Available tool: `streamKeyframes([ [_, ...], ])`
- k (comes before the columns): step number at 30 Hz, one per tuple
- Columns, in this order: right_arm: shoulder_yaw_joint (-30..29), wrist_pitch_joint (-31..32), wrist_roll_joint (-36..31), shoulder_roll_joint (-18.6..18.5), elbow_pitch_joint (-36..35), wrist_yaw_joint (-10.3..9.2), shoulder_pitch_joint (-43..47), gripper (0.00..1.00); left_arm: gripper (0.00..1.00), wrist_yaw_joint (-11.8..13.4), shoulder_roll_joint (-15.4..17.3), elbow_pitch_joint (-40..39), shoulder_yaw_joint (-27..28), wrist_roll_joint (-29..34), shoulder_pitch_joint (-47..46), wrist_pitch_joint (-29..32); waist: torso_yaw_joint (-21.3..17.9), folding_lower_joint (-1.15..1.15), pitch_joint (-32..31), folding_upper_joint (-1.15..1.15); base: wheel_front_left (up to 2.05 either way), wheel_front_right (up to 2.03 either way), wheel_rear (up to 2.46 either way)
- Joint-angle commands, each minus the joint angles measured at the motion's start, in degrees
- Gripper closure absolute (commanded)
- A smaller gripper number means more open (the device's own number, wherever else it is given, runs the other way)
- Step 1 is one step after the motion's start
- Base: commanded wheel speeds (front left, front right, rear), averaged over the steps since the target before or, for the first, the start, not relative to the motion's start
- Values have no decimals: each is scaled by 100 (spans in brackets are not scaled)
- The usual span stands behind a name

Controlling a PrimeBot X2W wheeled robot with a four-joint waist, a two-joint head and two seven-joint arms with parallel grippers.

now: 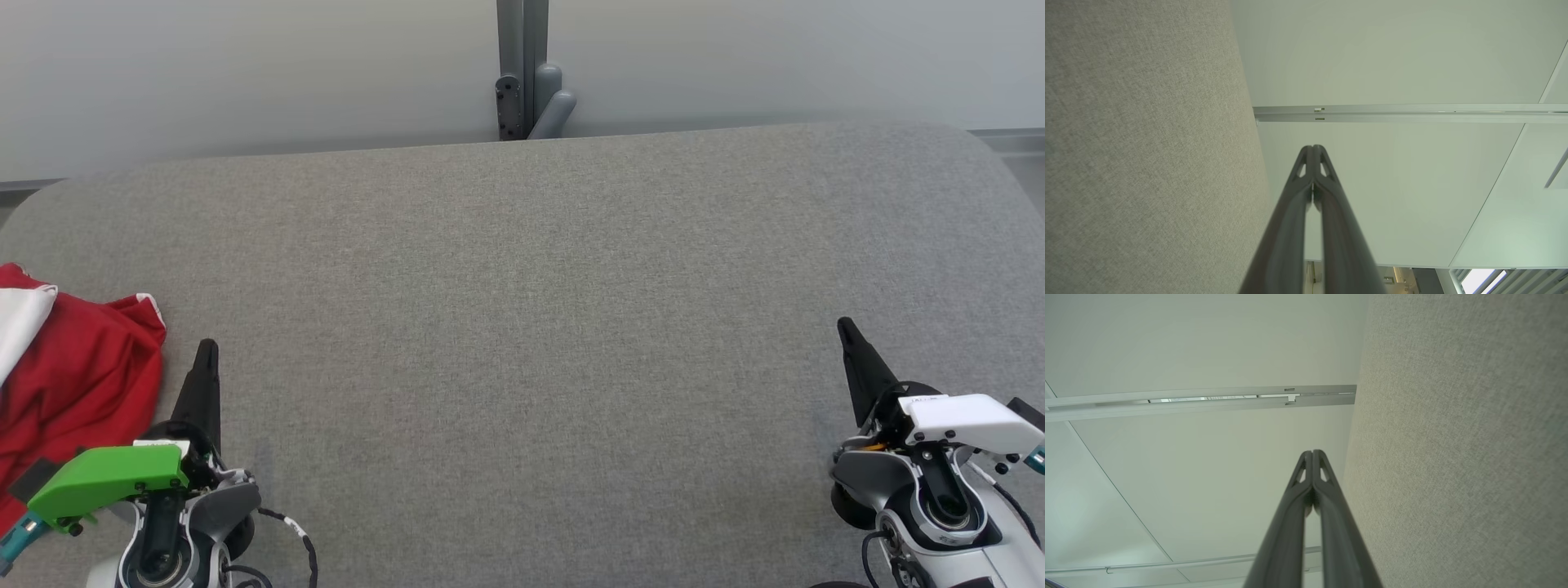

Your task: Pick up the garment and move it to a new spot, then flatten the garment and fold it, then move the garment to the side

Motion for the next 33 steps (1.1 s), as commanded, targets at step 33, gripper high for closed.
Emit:
streamKeyframes([
  [33, 317, -257, 309, -251, -107, 2, 55, 100, 100, 19, 30, -31, 13, -17, -25, -8, 1, 0, 2, 0, 0, 0, 0],
])
